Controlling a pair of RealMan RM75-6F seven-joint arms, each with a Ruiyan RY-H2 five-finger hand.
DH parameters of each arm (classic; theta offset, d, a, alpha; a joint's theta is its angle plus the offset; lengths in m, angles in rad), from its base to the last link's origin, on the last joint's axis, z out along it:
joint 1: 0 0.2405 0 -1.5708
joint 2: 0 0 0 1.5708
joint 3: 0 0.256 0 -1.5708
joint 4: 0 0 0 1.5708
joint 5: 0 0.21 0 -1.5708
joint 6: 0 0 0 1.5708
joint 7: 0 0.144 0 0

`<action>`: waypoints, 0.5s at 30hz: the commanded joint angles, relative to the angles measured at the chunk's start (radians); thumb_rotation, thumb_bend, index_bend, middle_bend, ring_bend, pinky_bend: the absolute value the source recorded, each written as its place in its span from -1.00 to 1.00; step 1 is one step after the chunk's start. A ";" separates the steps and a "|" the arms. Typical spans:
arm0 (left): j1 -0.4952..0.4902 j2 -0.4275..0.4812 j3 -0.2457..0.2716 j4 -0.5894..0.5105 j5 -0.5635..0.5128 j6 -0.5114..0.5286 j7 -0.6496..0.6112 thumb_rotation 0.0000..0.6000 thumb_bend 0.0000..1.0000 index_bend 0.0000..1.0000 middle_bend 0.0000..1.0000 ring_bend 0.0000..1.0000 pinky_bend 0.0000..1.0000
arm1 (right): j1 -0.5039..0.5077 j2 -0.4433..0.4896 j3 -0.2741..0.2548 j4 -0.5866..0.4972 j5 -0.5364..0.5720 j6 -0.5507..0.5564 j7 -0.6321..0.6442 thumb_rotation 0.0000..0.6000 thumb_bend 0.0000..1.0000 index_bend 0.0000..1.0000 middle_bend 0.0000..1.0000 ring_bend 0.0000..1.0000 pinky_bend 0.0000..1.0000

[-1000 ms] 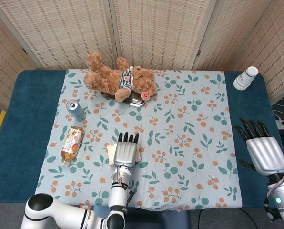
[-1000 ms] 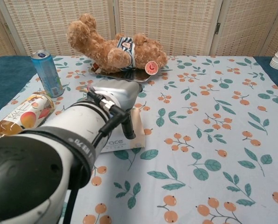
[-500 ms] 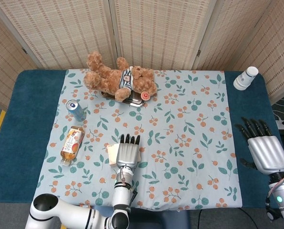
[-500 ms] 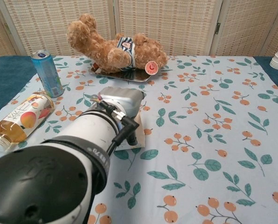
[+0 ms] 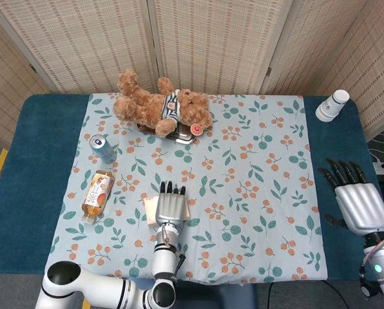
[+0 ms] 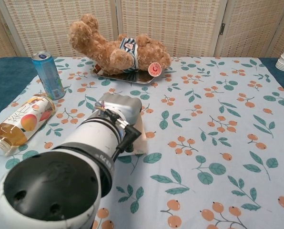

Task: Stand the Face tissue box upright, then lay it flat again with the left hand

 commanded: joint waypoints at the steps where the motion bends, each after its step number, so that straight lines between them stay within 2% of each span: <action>1: -0.002 0.001 0.003 -0.004 0.013 0.002 -0.006 1.00 -0.52 -0.50 -0.20 -0.87 -0.87 | 0.001 0.000 0.000 0.000 0.001 -0.001 0.000 1.00 -0.76 -0.74 -1.00 -1.00 -1.00; 6: -0.006 0.012 0.004 -0.032 0.074 0.008 -0.039 1.00 -0.46 -0.31 0.00 -0.69 -0.83 | 0.001 0.000 -0.001 0.000 0.001 -0.002 -0.001 1.00 -0.76 -0.74 -1.00 -1.00 -1.00; 9: -0.006 0.028 0.000 -0.063 0.141 0.008 -0.089 1.00 -0.45 -0.26 0.05 -0.64 -0.80 | 0.002 -0.001 -0.001 0.001 0.003 -0.002 -0.002 1.00 -0.76 -0.74 -1.00 -1.00 -1.00; 12: -0.003 0.032 0.000 -0.070 0.163 0.005 -0.111 1.00 -0.45 -0.24 0.08 -0.61 -0.78 | 0.002 -0.002 -0.001 0.001 0.004 -0.002 -0.002 1.00 -0.76 -0.74 -1.00 -1.00 -1.00; 14: 0.009 0.044 -0.011 -0.086 0.242 -0.014 -0.213 1.00 -0.46 -0.21 0.11 -0.55 -0.77 | 0.003 -0.003 -0.001 0.002 0.006 -0.004 -0.004 1.00 -0.76 -0.74 -1.00 -1.00 -1.00; 15: 0.027 0.048 -0.026 -0.091 0.304 -0.030 -0.323 1.00 -0.46 -0.19 0.13 -0.52 -0.76 | 0.004 -0.004 -0.002 0.004 0.009 -0.007 -0.005 1.00 -0.76 -0.74 -1.00 -1.00 -1.00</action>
